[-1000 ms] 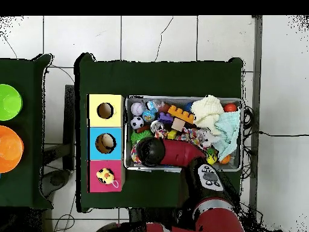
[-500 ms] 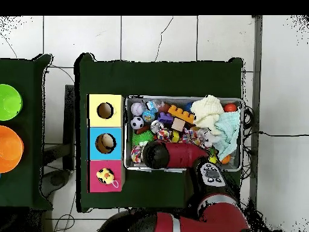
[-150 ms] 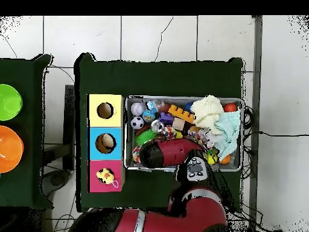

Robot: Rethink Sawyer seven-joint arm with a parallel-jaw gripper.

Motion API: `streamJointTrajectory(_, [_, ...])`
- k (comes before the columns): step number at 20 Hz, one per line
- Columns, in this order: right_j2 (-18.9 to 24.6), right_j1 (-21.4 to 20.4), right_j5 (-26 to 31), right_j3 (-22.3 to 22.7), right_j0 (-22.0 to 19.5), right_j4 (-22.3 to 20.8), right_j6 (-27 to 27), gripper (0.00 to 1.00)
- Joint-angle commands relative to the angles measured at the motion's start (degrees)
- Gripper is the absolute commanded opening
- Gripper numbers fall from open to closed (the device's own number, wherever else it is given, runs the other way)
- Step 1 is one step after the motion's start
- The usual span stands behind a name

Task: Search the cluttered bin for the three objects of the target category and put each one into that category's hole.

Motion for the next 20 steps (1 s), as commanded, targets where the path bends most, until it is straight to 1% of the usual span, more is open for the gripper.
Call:
streamJointTrajectory(1, [-9.14,6.82,-3.78,-11.06,-1.84,-8.38,3.27,1.00])
streamJointTrajectory(5, [-11.95,5.62,-1.85,-12.36,0.72,-12.22,1.42,1.00])
streamJointTrajectory(8, [-14.65,6.29,-2.48,-13.63,2.64,-14.18,2.56,1.00])
streamJointTrajectory(11, [-21.50,9.43,-8.29,-15.67,6.47,-15.84,9.41,1.00])
streamJointTrajectory(14, [-25.75,11.59,-12.16,-16.70,8.24,-15.00,12.12,1.00])
streamJointTrajectory(18, [-28.19,12.00,-15.83,-16.24,8.56,-12.16,12.21,1.00])
streamJointTrajectory(20, [-27.89,11.10,-15.50,-15.93,8.19,-11.52,10.66,1.00])
